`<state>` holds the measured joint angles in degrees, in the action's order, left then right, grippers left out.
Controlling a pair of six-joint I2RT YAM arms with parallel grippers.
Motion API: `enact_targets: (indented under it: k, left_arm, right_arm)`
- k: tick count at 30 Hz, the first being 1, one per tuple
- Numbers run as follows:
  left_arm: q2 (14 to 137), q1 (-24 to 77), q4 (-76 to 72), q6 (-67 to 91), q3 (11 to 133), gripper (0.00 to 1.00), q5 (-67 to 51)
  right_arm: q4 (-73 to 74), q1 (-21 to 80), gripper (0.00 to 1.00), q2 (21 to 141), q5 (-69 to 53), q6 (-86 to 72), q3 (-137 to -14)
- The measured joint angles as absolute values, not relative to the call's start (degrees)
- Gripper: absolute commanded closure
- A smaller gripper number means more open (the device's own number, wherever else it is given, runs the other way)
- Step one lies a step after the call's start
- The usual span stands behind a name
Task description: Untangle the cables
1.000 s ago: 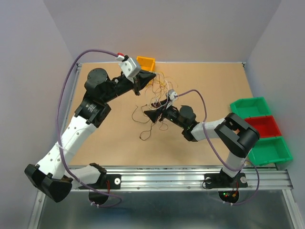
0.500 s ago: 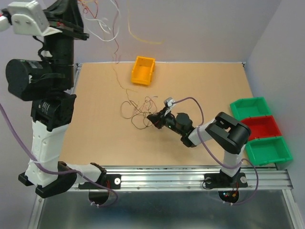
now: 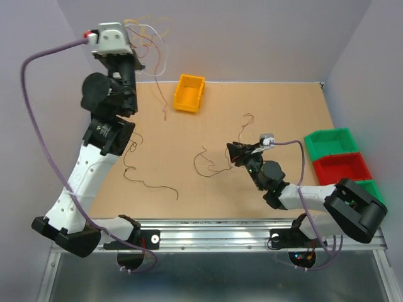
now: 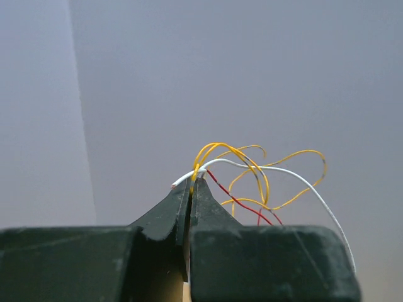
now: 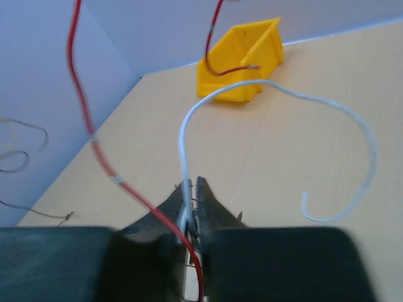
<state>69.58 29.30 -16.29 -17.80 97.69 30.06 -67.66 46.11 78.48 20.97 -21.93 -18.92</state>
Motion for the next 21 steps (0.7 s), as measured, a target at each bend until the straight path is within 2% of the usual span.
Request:
enact_targets:
  k: [2, 3, 6, 7, 8, 12, 15, 21]
  left_arm:
    - [70.22, 29.23, -15.20, -17.02, 92.82, 1.00, 26.92]
    - [70.22, 29.23, -14.20, -16.29, 89.95, 1.00, 24.64]
    - [70.02, 29.23, -12.23, -14.28, 83.59, 1.00, 17.91]
    - [69.76, 29.28, -11.92, -13.30, 81.56, 1.00, 15.00]
    - [69.41, 29.41, -11.62, -12.84, 80.34, 1.00, 13.43]
    - [66.78, 30.04, -11.86, -11.31, 74.41, 1.00, 6.44]
    - [66.02, 30.48, -13.56, -11.33, 70.37, 1.00, 2.61]
    - [70.26, 30.65, -15.64, -13.52, 60.90, 0.99, -3.38]
  right_arm:
    - [-63.46, 46.11, 0.19, 75.09, 21.78, -21.32, -19.20]
    - [-61.71, 46.11, 0.16, 74.04, 21.80, -21.30, -19.29]
    - [-53.71, 46.11, 0.18, 71.55, 20.21, -20.03, -20.53]
    - [-51.62, 46.11, 0.26, 71.11, 19.44, -19.73, -20.78]
    - [-49.41, 46.11, 0.28, 70.46, 18.76, -19.57, -20.91]
    - [-42.41, 46.11, 0.28, 68.05, 16.95, -19.16, -20.97]
    - [-38.13, 46.11, 0.21, 66.06, 16.82, -19.09, -21.08]
    - [-27.55, 46.11, 0.22, 63.75, 19.22, -19.77, -23.90]
